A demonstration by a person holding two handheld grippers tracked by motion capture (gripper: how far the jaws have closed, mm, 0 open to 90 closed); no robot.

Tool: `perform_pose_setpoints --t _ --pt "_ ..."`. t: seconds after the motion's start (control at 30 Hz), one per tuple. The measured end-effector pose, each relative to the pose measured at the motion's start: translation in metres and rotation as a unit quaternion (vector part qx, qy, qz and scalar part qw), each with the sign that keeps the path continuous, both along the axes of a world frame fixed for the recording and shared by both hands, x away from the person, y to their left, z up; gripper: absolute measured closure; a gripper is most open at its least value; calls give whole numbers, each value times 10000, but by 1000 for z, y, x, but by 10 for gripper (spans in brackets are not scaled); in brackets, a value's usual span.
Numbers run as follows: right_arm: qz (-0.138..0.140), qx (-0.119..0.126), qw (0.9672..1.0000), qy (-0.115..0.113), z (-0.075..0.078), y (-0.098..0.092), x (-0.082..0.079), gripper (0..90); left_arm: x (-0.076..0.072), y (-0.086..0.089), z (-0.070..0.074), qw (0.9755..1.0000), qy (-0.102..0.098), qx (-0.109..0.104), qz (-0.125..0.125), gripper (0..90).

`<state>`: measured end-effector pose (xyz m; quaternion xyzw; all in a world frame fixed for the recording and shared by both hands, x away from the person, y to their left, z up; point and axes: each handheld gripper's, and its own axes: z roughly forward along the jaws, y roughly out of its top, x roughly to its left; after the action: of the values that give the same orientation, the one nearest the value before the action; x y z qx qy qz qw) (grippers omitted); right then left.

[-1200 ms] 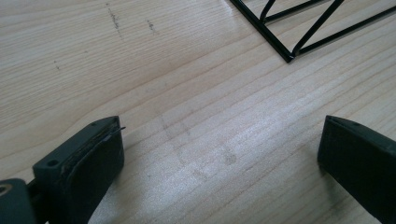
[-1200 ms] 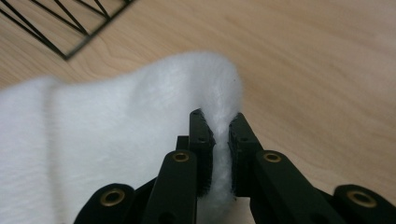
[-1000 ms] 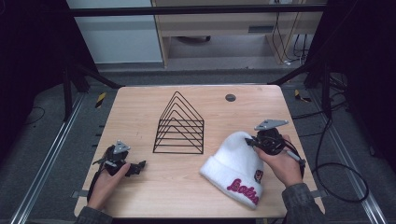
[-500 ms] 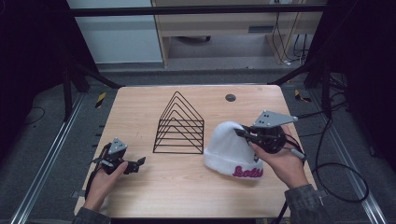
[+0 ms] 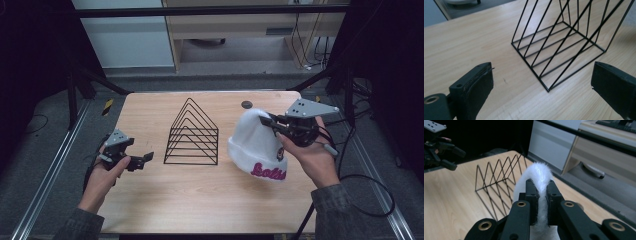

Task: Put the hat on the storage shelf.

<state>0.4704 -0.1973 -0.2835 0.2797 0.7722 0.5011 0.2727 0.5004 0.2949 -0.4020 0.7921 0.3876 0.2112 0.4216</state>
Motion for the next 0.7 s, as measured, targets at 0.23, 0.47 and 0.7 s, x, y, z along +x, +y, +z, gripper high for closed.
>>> perform_pose_setpoints --t 0.23,0.47,0.7 --pt "-101 239 9990 -355 29 0 11 837 6 -10 39 9997 -194 -37 -131 45" --pt "-266 281 9974 -606 60 15 29 836 10 -28 67 9984 -386 39 -407 73" --pt "-287 386 9959 -761 77 33 42 836 16 -41 80 9975 -421 0 -568 98"
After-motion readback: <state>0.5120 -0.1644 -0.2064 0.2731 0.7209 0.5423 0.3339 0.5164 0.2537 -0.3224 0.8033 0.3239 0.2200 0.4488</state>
